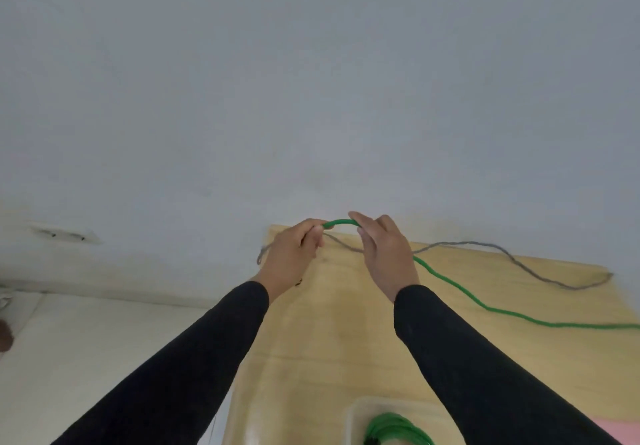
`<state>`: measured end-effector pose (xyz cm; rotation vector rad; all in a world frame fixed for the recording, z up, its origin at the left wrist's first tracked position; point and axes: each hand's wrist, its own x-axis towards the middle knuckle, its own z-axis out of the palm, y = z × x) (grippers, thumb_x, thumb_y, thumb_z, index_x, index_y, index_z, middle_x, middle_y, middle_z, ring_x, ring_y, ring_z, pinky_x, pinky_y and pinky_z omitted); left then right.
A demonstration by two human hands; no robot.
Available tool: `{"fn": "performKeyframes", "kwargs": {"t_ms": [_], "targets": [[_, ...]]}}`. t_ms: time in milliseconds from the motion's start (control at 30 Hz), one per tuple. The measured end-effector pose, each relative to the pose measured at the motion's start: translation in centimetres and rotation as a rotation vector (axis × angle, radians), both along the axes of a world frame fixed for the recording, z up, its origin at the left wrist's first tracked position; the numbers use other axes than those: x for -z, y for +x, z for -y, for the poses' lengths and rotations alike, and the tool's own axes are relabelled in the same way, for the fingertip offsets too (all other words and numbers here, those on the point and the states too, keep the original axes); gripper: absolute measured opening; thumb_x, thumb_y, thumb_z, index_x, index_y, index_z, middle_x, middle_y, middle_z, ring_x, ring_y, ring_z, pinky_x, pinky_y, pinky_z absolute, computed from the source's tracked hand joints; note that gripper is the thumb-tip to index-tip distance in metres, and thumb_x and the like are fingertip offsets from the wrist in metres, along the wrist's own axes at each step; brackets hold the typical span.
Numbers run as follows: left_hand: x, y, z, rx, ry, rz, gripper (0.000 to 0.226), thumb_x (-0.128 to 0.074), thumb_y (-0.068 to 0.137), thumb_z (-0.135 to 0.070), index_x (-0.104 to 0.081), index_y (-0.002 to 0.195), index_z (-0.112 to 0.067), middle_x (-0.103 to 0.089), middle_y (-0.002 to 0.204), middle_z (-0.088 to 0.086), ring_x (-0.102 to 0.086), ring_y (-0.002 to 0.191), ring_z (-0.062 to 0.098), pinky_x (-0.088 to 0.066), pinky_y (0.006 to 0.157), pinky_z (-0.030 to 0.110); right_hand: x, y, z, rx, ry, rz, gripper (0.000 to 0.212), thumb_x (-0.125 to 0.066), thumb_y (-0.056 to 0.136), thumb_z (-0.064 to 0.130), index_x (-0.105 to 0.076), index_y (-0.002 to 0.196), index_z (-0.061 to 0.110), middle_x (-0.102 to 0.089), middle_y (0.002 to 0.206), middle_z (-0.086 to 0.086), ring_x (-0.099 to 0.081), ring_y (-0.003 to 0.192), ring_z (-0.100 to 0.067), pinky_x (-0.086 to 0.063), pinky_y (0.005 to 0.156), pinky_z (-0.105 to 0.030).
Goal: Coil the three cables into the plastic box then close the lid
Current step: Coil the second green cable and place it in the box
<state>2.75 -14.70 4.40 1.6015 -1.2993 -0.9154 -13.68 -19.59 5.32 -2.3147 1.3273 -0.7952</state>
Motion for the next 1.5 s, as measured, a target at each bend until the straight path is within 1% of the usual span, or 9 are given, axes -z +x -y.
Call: {"fn": "performKeyframes", "kwargs": {"t_ms": [267, 467, 600, 733, 967, 1133, 1233, 1333, 1500], "targets": [[-9.7, -8.2, 0.9, -0.03, -0.116, -1.027, 0.031, -0.03, 0.102, -0.022, -0.055, 0.086, -0.011, -0.041, 0.062, -0.007, -0.033, 0.051, 0.006, -0.038, 0.054, 0.017, -6.9, -7.4, 1.1, 0.006, -0.134, 0.153, 0.038, -0.04, 0.097, 0.02, -0.045, 0.134, 0.028, -0.049, 0.083, -0.002, -0.046, 0.072, -0.015, -0.036, 0.07, -0.004], [-16.4, -14.7, 1.8, -0.033, -0.417, -1.54, 0.027, -0.029, 0.102, -0.023, -0.043, 0.081, -0.013, -0.05, 0.06, -0.007, -0.042, 0.048, 0.004, -0.041, 0.054, 0.016, -7.5, -15.3, -0.6, -0.06, 0.039, 0.06, 0.041, -0.036, 0.098, 0.019, -0.038, 0.138, 0.028, -0.059, 0.098, -0.004, -0.053, 0.086, -0.02, -0.043, 0.076, -0.025], [-18.1, -19.4, 2.2, -0.132, -0.49, -1.288, 0.021, -0.032, 0.101, -0.018, -0.045, 0.086, -0.013, -0.059, 0.078, -0.003, -0.052, 0.057, 0.005, -0.045, 0.059, 0.016, -10.3, -18.1, -2.3, -0.22, -0.053, -0.096, 0.036, -0.037, 0.098, 0.021, -0.043, 0.133, 0.02, -0.061, 0.092, -0.008, -0.053, 0.077, -0.024, -0.044, 0.07, -0.035], [-18.9, -22.2, 1.3, -0.167, -0.517, -0.961, 0.015, -0.03, 0.102, -0.02, -0.043, 0.097, -0.014, -0.064, 0.094, -0.002, -0.061, 0.067, 0.004, -0.047, 0.073, 0.021, -14.2, -21.1, -3.4, -0.294, -0.04, -0.196, 0.024, -0.043, 0.096, 0.025, -0.053, 0.112, 0.011, -0.052, 0.081, -0.001, -0.045, 0.07, -0.019, -0.034, 0.065, -0.029], [-20.1, -24.4, 0.2, 0.01, -0.547, -0.38, 0.017, -0.025, 0.102, -0.018, -0.041, 0.096, -0.017, -0.067, 0.089, 0.001, -0.064, 0.073, 0.009, -0.049, 0.077, 0.022, -20.6, -23.2, -4.1, -0.26, -0.001, -0.16, 0.016, -0.054, 0.09, 0.026, -0.063, 0.096, 0.014, -0.061, 0.073, -0.004, -0.054, 0.062, -0.021, -0.041, 0.059, -0.029], [-19.6, -23.6, -1.3, 0.146, -0.458, 0.012, 0.016, -0.031, 0.101, -0.024, -0.044, 0.098, -0.014, -0.069, 0.072, -0.003, -0.059, 0.063, 0.011, -0.047, 0.062, 0.022, -26.3, -26.3, -3.4, -0.268, 0.151, -0.088, 0.01, -0.071, 0.078, 0.031, -0.069, 0.086, 0.025, -0.058, 0.065, 0.008, -0.048, 0.054, -0.001, -0.037, 0.056, -0.017], [-20.4, -21.6, -2.1, 0.118, -0.426, 0.074, 0.017, -0.033, 0.101, -0.023, -0.047, 0.098, -0.013, -0.069, 0.071, 0.0, -0.057, 0.057, 0.01, -0.043, 0.056, 0.015, -28.5, -28.5, -3.5, -0.337, 0.262, -0.072, 0.007, -0.071, 0.078, 0.025, -0.072, 0.085, 0.026, -0.062, 0.069, -0.001, -0.051, 0.058, -0.004, -0.039, 0.057, -0.012], [-21.0, -21.9, -3.3, 0.236, -0.357, 0.062, 0.022, -0.031, 0.101, -0.022, -0.051, 0.1, -0.012, -0.067, 0.07, 0.007, -0.051, 0.048, 0.015, -0.037, 0.045, 0.012, -29.8, -28.5, -3.2, -0.312, 0.114, 0.11, 0.008, -0.069, 0.08, 0.02, -0.074, 0.085, 0.024, -0.072, 0.083, 0.0, -0.063, 0.077, -0.01, -0.047, 0.075, -0.019], [-22.7, -25.9, -4.8, 0.445, -0.477, -0.349, 0.045, -0.019, 0.101, -0.033, -0.061, 0.104, -0.017, -0.041, 0.049, -0.006, -0.026, 0.043, 0.009, -0.025, 0.044, 0.019, -30.0, -26.0, -1.8, -0.19, -0.023, 0.44, 0.011, -0.063, 0.086, 0.02, -0.073, 0.09, 0.018, -0.062, 0.059, 0.022, -0.054, 0.057, 0.006, -0.039, 0.05, -0.005]]}}
